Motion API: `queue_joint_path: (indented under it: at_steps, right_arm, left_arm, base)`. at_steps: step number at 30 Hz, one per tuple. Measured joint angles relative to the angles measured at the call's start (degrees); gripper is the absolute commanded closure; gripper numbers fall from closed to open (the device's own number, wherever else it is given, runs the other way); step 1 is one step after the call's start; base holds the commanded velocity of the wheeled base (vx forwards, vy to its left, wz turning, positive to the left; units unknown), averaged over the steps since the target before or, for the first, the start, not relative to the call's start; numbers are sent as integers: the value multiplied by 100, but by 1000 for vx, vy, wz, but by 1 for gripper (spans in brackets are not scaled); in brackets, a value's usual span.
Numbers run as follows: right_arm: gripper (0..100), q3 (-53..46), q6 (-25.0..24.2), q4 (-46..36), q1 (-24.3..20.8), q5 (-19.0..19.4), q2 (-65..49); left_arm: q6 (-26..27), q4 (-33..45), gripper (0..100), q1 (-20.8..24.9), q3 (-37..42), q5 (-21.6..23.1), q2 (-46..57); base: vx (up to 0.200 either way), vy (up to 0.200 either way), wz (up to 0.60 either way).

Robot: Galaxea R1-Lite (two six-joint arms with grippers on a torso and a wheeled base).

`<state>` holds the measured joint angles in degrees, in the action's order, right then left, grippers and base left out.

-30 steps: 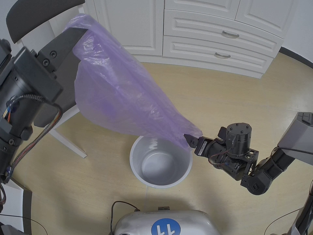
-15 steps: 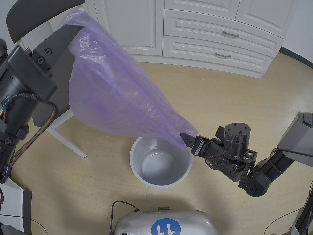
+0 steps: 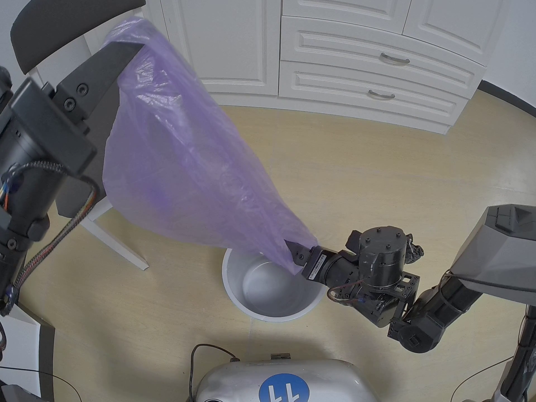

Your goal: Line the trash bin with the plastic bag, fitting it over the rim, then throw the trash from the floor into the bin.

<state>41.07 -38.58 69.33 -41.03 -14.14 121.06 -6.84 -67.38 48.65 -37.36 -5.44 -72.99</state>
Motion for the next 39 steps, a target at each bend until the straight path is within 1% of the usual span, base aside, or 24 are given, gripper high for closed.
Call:
queue_joint_path:
  at_steps: [11, 20, 22, 25, 29, 32, 39]
  right_arm:
    - [0, -22, -17, 35, -150, 21, 239]
    - [0, -105, -224, 290, -273, 71, 267]
    - [0, -161, -230, 383, -297, 132, 269]
    - [0, -315, -246, 690, -332, 385, 272]
    - [0, -502, -277, 1031, -364, 556, 294]
    - [0, -605, -279, 1325, -383, 599, 355]
    - [0, -675, -246, 1385, -402, 607, 499]
  left_arm:
    - [-5, -11, 100, 5, -21, 0, 5]
    - [-27, -11, 100, 44, -34, 0, 13]
    - [-24, -12, 100, 57, -32, 0, 16]
    - [-35, -30, 100, 93, -32, 0, 24]
    - [-85, -26, 100, 156, -32, 5, 66]
    - [-118, -17, 100, 193, -32, 7, 107]
    - [-130, -11, 100, 219, -34, 9, 163]
  base:
    - [0, 0, 0]
    - [0, 0, 0]
    - [0, 0, 0]
    - [0, 0, 0]
    - [0, 0, 0]
    - [0, 0, 0]
    - [0, 0, 0]
